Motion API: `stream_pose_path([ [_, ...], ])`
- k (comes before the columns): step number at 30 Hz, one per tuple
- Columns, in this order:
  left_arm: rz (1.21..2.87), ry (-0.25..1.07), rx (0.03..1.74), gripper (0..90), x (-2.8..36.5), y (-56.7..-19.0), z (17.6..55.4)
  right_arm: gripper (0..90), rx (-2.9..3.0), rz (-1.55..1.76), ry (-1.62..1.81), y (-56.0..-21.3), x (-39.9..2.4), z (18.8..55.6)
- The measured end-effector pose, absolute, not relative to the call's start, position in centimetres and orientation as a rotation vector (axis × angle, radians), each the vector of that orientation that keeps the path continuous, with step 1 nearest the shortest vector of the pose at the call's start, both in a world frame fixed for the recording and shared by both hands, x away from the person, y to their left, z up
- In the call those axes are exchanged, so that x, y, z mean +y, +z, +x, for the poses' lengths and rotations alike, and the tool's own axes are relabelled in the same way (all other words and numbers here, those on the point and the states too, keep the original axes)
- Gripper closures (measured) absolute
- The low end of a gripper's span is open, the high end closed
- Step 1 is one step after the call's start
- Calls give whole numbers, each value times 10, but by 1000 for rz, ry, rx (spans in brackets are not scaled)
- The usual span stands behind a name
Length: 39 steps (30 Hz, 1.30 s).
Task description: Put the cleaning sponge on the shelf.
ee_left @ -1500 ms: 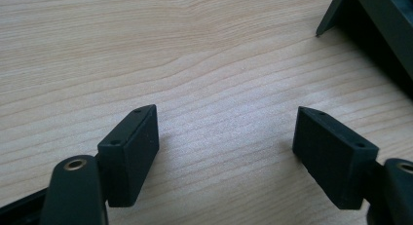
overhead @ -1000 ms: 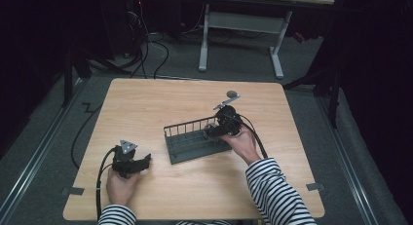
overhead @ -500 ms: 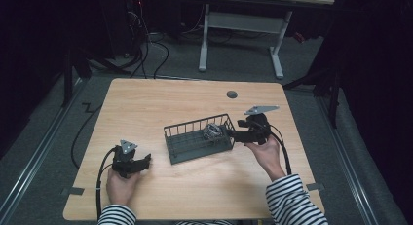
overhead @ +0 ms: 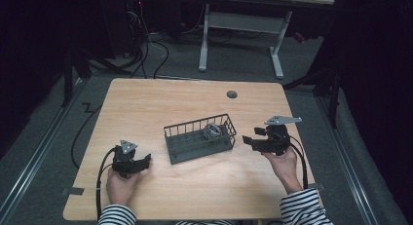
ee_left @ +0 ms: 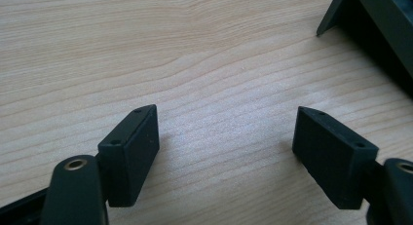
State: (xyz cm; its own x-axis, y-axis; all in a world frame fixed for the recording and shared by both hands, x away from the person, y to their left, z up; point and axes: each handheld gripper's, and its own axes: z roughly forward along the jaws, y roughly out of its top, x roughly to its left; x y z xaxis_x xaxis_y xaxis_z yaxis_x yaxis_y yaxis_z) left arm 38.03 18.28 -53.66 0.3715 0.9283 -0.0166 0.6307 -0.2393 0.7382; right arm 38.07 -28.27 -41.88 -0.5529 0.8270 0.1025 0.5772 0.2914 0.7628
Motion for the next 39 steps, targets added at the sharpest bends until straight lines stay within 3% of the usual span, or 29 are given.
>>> stream_pose_path([
  [11, 1969, 573, 1343, 255, 183, -537, 380, 371, 2203, 1330, 1141, -445, -296, 363],
  [29, 1970, 574, 1344, 255, 183, -537, 380, 382, 2177, 1425, 1040, -519, -301, 348],
  [39, 1968, 577, 1345, 255, 182, -537, 380, 383, 2157, 1334, 909, -531, -295, 343],
])
